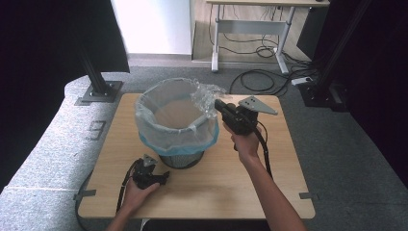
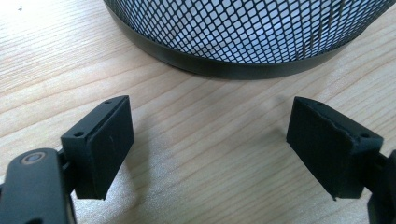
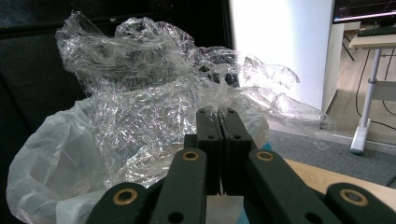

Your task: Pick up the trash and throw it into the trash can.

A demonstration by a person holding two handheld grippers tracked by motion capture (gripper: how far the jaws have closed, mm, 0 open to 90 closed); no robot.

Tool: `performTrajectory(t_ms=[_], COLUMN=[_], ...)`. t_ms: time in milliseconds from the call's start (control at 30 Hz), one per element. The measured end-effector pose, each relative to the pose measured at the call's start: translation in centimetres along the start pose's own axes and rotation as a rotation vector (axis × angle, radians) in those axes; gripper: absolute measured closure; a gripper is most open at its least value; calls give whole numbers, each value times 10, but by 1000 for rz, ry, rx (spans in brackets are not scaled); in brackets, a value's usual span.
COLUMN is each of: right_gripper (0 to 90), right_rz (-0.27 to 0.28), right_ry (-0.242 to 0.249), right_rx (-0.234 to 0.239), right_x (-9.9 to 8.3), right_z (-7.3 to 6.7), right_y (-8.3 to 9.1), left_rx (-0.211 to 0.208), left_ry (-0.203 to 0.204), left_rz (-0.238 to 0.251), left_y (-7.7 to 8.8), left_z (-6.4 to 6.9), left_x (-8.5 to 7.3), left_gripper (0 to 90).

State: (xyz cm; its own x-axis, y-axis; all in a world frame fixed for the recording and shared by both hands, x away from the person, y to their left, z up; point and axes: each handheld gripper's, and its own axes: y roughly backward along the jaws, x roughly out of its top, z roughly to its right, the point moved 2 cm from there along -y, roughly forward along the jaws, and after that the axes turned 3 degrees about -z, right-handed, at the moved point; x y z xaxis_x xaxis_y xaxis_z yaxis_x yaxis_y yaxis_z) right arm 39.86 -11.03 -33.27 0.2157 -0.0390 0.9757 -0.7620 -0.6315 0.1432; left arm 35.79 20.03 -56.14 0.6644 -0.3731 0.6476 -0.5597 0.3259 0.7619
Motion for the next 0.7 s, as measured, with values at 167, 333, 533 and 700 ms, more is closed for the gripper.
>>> performTrajectory(t_ms=[167,333,533,700], right_gripper=[878,878,878,877], right_rz=[-5,-8,-15,-31], right_ry=[10,14,37,52], right_rx=[9,16,31,42], right_x=[1,1,5,6], right_z=[-6,-11,-23,-31], right_y=[-5,-11,-20,-29], left_rx=[-1,-1,-1,-1], left_ry=[-1,-5,-5,-6], left_rz=[0,-3,-3,-2], left_y=[0,0,0,0], left_z=[0,0,0,0], left_x=[0,0,0,0], left_gripper=[146,146,146,147])
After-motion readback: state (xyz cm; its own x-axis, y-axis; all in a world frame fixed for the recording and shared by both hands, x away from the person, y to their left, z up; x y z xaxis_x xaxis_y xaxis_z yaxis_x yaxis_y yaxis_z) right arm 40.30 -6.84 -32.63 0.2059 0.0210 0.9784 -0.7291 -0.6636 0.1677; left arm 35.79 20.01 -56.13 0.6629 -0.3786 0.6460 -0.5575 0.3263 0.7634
